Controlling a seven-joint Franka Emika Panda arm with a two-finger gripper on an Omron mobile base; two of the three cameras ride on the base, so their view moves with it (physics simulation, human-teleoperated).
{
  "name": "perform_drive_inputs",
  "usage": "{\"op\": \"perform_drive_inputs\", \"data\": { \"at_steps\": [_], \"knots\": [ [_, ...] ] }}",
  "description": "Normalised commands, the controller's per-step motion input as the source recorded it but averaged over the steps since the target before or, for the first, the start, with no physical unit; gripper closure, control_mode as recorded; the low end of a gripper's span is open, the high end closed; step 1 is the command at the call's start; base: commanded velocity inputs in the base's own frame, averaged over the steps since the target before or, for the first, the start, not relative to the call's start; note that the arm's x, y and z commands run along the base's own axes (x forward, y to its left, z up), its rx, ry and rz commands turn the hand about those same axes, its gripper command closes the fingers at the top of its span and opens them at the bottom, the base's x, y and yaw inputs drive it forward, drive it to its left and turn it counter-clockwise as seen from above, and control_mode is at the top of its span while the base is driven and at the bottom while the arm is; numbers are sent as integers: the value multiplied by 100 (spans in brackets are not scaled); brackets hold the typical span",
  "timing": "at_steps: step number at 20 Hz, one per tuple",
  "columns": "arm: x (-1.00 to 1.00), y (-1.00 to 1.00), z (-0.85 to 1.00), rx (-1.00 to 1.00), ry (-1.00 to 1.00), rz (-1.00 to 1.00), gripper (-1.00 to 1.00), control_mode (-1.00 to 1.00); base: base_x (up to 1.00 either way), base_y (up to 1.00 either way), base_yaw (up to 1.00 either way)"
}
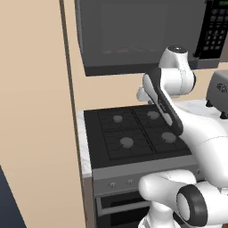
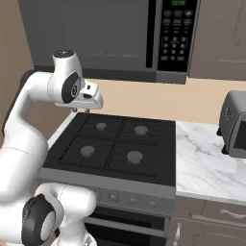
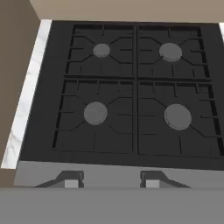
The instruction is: Retrieve the reheated potato from the microwave, then place the potato, cheese, and condiment on the cutting board.
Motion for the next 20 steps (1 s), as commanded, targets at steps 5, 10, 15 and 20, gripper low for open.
{"op": "perform_drive_inputs", "data": {
  "at_steps": [5,10,15,20],
  "knots": [
    [-20,0,0,0,-16,0,-100,-100,0,0,0],
    [-27,-6,11,0,-46,0,-100,-100,0,0,0],
    [-20,-32,30,3,-34,0,-100,-100,0,0,0],
    [-12,-46,42,6,-16,0,-100,-100,0,0,0]
  ]
}}
